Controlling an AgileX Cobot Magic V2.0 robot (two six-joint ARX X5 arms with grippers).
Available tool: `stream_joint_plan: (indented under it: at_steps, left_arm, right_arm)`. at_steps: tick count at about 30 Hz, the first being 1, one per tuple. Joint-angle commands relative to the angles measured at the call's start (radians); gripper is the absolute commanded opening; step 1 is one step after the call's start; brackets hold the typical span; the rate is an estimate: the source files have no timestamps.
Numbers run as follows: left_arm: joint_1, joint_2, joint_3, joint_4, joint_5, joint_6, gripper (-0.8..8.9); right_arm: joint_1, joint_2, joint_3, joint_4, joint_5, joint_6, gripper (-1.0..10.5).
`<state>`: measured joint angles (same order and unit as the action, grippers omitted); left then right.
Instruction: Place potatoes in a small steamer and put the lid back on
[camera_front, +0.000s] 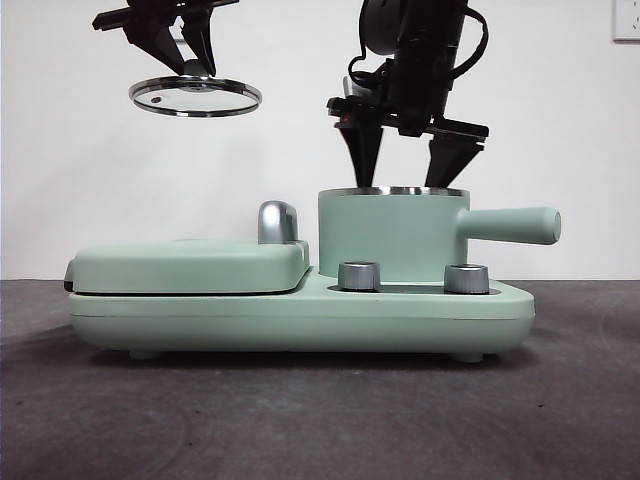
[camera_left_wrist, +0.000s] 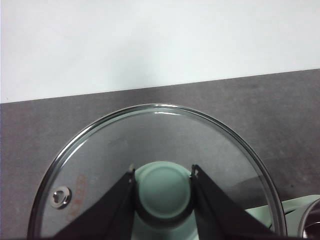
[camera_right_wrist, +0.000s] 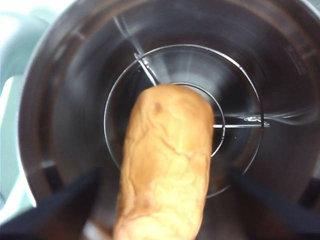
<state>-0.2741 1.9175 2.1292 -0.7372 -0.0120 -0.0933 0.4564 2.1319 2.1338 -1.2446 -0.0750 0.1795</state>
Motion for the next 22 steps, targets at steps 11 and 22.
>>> stream_joint_plan:
  at_steps: [11,22]
  left_arm:
    - [-0.024,-0.013,0.042,0.0,0.001,-0.001,0.14]
    - [-0.082,-0.013,0.041,-0.001,0.001,-0.001,0.14]
  right_arm:
    - [-0.015,-0.174,0.041,-0.095,0.019,-0.056,4.9]
    - [-0.014,-0.582,-0.022,-0.172,0.108,-0.076,4.9]
